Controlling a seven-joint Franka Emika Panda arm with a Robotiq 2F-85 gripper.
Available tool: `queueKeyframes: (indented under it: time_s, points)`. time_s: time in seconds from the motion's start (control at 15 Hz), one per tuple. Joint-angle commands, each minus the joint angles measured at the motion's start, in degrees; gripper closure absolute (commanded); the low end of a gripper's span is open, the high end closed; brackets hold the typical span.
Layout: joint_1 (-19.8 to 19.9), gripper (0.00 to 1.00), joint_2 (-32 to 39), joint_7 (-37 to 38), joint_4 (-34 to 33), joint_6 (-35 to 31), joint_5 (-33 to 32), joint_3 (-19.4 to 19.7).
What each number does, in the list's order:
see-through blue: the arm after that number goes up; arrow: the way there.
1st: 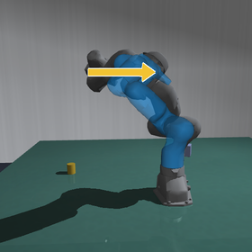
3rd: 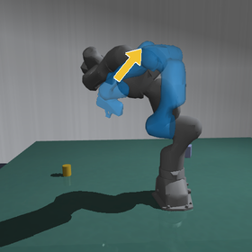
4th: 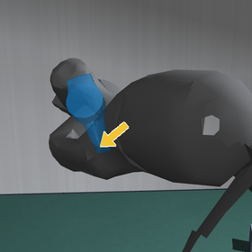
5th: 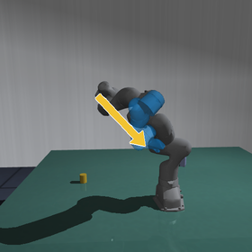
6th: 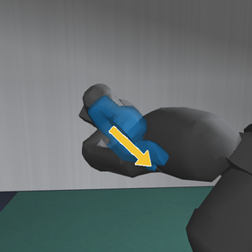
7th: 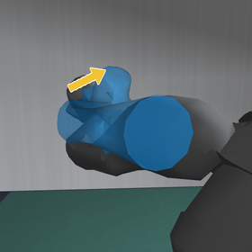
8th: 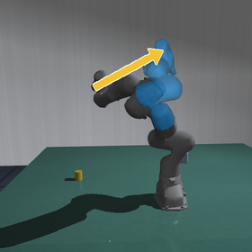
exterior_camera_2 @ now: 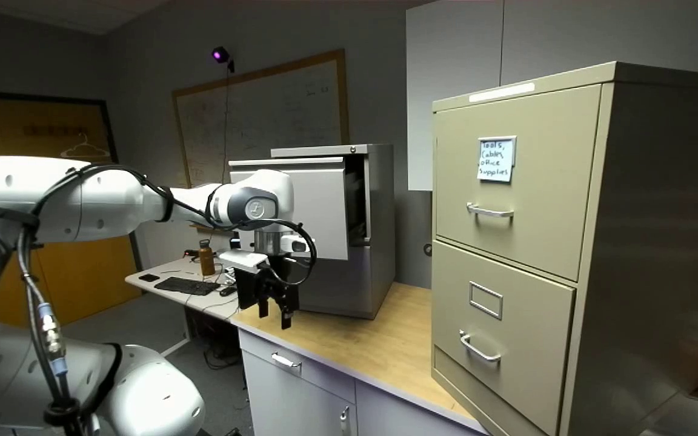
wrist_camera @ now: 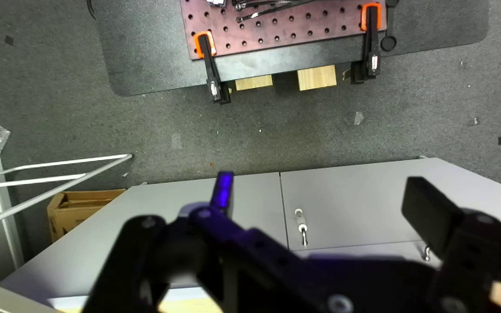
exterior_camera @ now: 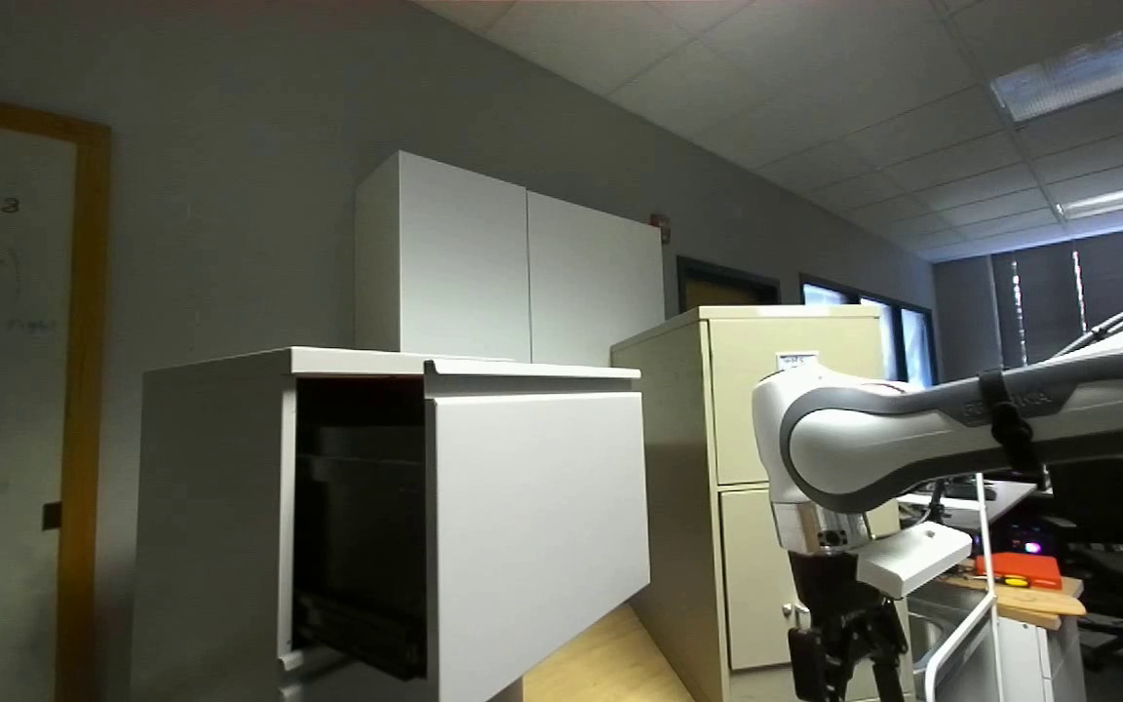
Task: Close the top drawer of the file cabinet
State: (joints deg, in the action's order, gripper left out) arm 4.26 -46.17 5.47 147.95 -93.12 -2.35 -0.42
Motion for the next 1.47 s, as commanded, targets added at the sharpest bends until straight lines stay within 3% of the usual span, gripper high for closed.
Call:
queueKeyframes:
  time_s: [0.0, 0.8, 1.4]
  points:
    - [-0.3, 0.00, 0.0, 0.1, -0.1, 0.1, -0.1, 0.2]
    - [-0.3, 0.00, 0.2, 0.2, -0.4, 0.2, 0.0, 0.2]
    - [-1.3, 0.00, 0.7, 0.3, -6.6, -1.8, 0.8, -0.4]
